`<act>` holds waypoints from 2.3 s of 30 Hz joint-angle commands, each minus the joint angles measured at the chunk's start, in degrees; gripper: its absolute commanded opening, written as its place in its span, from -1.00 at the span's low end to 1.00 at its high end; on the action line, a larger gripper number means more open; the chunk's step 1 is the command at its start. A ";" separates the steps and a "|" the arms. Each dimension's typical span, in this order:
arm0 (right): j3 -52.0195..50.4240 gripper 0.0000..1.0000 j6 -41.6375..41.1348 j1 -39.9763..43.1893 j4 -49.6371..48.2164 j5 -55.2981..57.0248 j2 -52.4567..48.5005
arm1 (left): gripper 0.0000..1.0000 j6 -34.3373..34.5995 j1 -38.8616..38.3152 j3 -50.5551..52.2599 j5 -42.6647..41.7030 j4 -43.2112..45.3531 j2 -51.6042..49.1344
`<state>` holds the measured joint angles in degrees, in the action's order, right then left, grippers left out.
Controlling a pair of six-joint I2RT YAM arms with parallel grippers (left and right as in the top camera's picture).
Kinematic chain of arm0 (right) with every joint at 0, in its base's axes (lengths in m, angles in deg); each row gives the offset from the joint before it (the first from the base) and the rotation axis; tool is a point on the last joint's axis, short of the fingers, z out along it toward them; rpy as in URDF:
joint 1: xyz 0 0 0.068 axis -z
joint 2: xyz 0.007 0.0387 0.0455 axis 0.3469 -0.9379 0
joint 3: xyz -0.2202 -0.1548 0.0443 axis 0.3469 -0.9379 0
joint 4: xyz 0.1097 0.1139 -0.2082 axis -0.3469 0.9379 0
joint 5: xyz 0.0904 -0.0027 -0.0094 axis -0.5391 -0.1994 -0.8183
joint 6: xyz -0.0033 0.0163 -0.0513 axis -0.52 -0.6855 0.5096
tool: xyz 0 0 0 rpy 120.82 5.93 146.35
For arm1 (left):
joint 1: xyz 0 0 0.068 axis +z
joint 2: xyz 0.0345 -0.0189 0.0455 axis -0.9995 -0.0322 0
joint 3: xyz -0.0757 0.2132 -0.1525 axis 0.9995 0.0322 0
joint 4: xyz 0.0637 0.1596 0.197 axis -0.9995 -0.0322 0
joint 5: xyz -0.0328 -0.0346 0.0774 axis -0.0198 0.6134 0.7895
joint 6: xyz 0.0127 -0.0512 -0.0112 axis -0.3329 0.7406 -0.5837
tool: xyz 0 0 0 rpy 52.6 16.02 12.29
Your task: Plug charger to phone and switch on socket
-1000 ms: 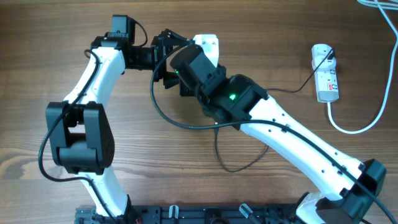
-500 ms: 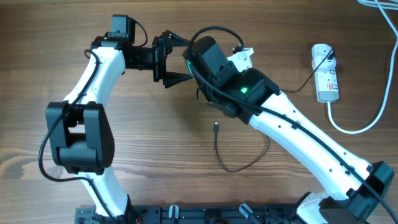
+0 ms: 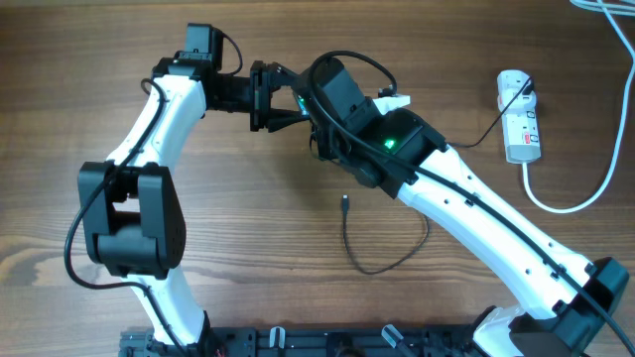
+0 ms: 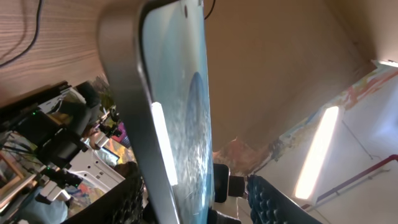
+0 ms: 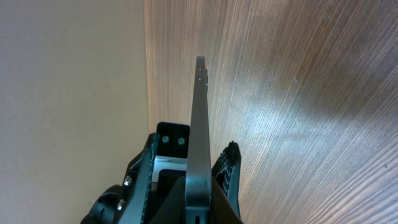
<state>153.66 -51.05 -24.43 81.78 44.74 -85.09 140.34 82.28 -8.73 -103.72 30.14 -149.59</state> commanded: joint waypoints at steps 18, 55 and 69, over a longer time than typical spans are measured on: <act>1.22 -0.91 -2.54 -0.26 -0.33 -3.17 1.86 | -0.31 3.78 -0.37 -1.07 -0.09 0.00 1.70; -3.34 0.99 82.99 12.35 24.13 -17.44 10.71 | -0.92 -17.38 -0.22 -1.05 32.74 -0.37 1.70; -25.64 0.49 90.58 12.33 11.17 -24.13 2.99 | -0.92 -17.55 2.14 -1.05 46.10 -4.39 1.70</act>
<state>131.00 38.21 -12.12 95.07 21.73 -80.90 124.16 83.86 -8.73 -58.26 25.79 -149.59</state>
